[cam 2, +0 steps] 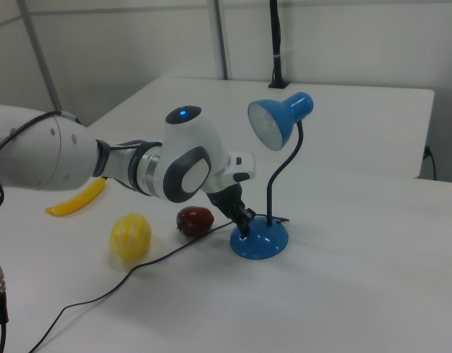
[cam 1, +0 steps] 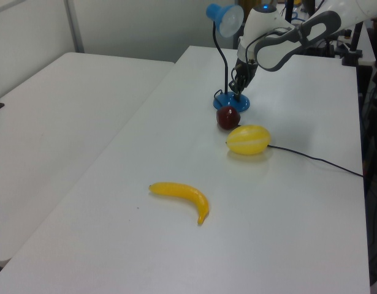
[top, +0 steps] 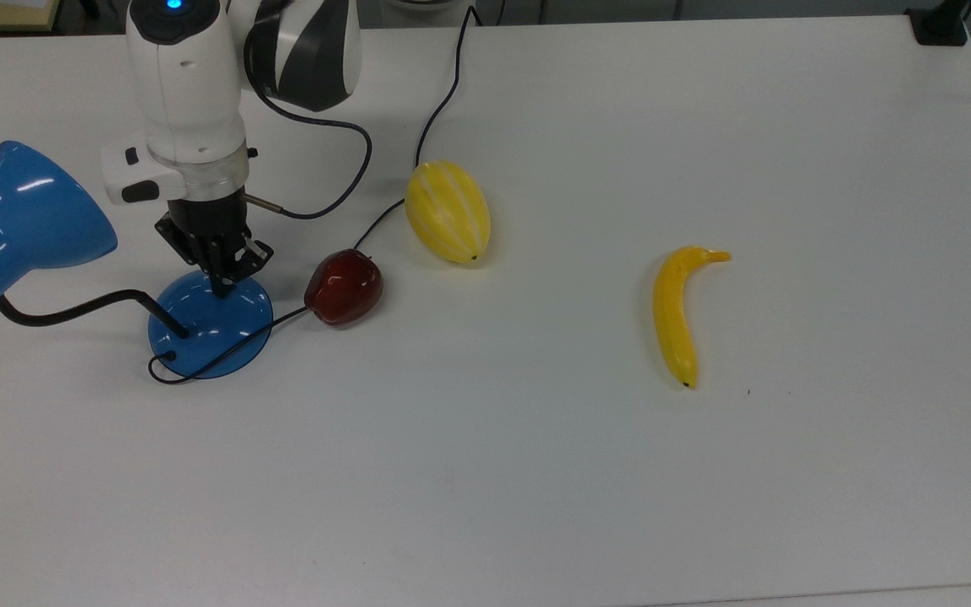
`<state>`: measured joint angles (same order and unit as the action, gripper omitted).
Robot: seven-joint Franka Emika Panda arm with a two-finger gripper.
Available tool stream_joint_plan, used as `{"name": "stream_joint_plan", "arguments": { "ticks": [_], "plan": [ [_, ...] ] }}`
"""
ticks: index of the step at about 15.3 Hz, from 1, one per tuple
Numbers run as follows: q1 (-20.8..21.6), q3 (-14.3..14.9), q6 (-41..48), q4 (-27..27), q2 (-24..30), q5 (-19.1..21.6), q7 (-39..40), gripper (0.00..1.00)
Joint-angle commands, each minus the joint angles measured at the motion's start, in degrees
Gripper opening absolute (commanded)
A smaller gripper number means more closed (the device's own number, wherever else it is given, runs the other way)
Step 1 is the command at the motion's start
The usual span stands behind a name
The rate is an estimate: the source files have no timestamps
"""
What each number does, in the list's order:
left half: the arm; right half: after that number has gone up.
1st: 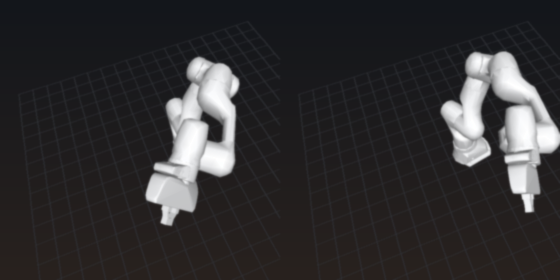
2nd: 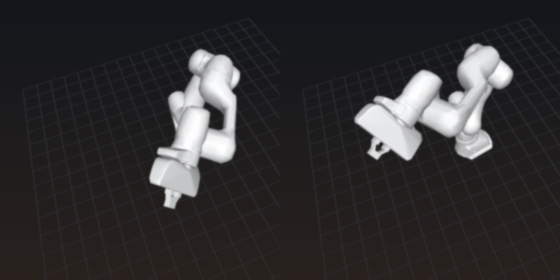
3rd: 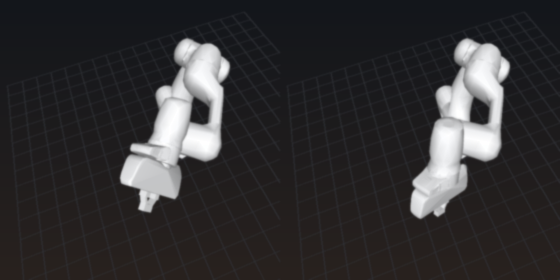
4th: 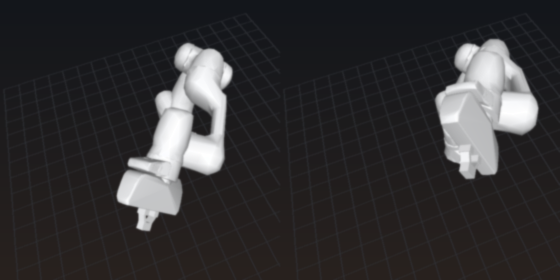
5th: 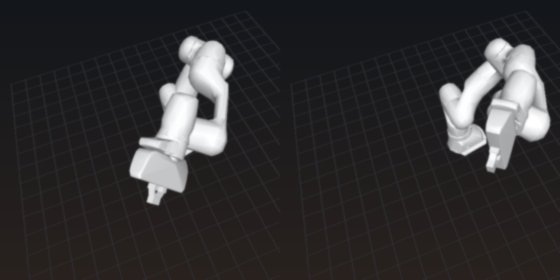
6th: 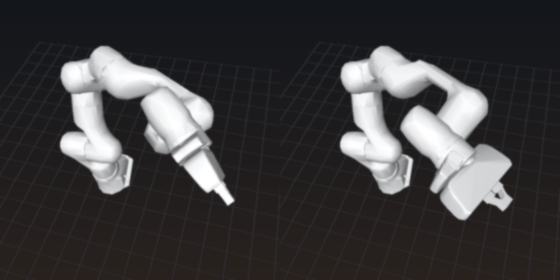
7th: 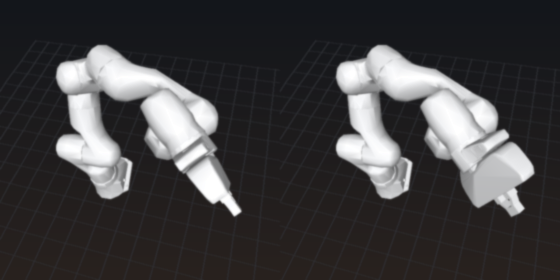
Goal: Turn on desk lamp
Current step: 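Press the gripper fingertips down on the lamp base switch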
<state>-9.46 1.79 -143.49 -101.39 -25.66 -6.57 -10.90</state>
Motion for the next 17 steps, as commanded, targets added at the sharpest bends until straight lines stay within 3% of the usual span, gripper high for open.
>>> {"name": "stream_joint_plan", "arguments": {
  "ticks": [1,8,11,17],
  "plan": [
    [0.05,0.4,-5.04,-0.65,-3.34,-2.13,-1.93,0.0],
    [0.05,0.49,-4.79,-1.27,-2.56,-2.66,-2.55,0.0],
    [0.4,0.4,-3.3,-4.16,1.29,-2.92,-2.63,0.0],
    [1.37,-2.67,15.57,-5.66,12.46,-2.75,-3.59,0.0]
  ]
}}
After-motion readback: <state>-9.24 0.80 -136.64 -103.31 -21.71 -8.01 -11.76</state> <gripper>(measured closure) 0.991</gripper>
